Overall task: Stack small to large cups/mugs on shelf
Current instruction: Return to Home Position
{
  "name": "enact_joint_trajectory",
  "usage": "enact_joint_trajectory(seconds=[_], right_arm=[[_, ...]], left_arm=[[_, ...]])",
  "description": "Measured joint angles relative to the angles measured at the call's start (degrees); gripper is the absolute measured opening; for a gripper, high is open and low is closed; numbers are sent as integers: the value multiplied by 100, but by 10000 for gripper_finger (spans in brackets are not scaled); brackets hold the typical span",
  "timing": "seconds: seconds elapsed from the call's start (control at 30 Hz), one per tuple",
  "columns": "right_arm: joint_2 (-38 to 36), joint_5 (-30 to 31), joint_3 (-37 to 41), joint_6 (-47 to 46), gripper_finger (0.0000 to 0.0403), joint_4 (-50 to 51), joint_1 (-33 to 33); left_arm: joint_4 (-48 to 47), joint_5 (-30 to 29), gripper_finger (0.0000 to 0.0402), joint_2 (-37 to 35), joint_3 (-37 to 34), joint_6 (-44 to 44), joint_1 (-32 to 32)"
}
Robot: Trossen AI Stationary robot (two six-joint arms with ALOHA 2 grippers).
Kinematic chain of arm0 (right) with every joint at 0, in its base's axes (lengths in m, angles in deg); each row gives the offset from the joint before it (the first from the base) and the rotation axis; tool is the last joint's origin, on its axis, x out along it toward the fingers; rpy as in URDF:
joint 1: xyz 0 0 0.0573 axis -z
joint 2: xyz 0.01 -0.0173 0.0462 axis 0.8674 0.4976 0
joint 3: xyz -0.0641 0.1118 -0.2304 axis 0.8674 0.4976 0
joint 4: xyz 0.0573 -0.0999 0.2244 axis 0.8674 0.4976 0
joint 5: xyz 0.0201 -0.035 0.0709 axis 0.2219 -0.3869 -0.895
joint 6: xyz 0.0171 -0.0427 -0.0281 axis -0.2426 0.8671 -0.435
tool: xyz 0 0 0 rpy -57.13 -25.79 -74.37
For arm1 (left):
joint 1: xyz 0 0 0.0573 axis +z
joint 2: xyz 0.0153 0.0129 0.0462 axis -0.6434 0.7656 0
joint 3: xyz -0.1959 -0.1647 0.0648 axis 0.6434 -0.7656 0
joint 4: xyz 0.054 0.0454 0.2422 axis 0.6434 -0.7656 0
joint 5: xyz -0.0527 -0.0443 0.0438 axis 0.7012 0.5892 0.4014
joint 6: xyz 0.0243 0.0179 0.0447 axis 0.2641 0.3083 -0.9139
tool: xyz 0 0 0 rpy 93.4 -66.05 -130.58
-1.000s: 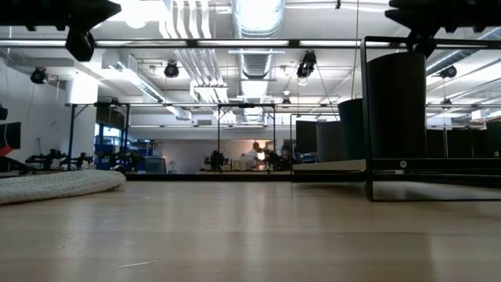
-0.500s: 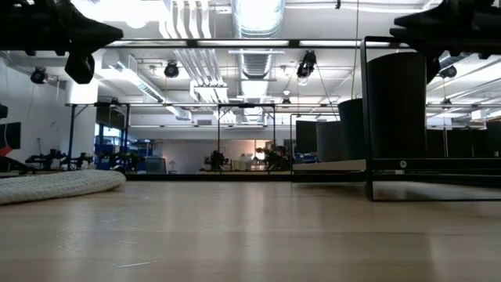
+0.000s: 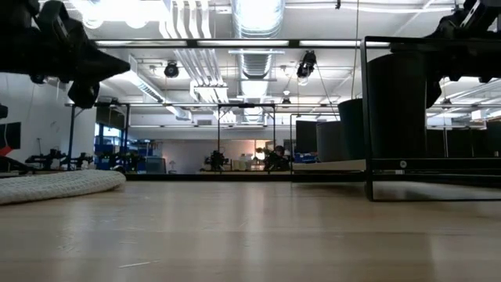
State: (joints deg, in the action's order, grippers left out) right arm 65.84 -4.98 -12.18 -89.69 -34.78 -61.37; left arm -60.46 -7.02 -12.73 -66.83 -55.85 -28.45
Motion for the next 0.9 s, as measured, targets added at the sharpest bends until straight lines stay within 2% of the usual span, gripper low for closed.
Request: enact_joint_trajectory(seconds=[0.33,0.9], right_arm=[[27,0,-2,-57,66,423,0],[25,-17,-4,-30,66,767,0]], left_arm=[[89,10,0,-3,-418,4,2],[120,129,0,225,-450,-8,2]])
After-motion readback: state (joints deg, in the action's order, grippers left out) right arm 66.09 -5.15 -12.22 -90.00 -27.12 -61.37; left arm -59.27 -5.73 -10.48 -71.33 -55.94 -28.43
